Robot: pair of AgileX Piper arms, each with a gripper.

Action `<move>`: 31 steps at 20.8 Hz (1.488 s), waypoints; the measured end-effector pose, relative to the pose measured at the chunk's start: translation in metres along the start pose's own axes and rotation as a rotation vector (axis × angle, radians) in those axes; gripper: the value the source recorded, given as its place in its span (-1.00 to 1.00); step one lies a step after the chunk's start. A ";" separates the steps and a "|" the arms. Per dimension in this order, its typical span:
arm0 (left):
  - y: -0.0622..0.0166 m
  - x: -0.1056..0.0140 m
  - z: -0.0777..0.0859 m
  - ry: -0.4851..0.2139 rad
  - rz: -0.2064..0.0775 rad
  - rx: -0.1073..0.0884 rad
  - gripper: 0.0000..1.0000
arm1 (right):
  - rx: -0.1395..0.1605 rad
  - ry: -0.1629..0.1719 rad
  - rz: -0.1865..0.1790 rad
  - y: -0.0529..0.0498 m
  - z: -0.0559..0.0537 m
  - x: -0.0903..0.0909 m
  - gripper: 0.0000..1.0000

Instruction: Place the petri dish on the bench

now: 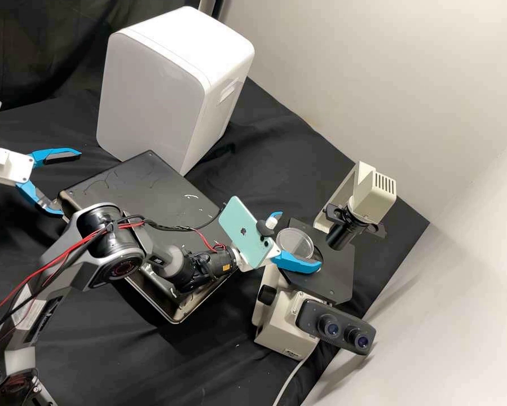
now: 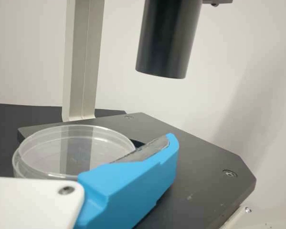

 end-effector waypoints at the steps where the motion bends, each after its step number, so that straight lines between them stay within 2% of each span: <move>1: 0.0000 0.000 0.000 0.000 0.000 0.000 1.00 | 0.000 0.000 0.000 0.000 0.000 0.000 -1.00; 16: 0.0000 0.000 0.000 0.000 0.000 0.000 1.00 | 0.008 0.000 0.000 0.000 0.000 0.000 -1.00; 19: -0.0003 0.000 0.000 0.000 -0.001 0.000 1.00 | 0.027 0.000 0.000 0.000 0.000 0.000 -1.00; 23: -0.0004 0.000 0.000 0.000 -0.002 0.000 1.00 | 0.034 -0.001 0.001 0.000 0.001 0.000 -1.00; 26: -0.0004 0.000 0.000 0.000 -0.002 0.000 1.00 | 0.052 -0.001 0.001 0.000 0.001 0.000 -1.00; 31: -0.0004 0.000 0.000 0.000 -0.002 0.000 1.00 | 0.050 -0.002 -0.002 0.000 0.001 0.000 -1.00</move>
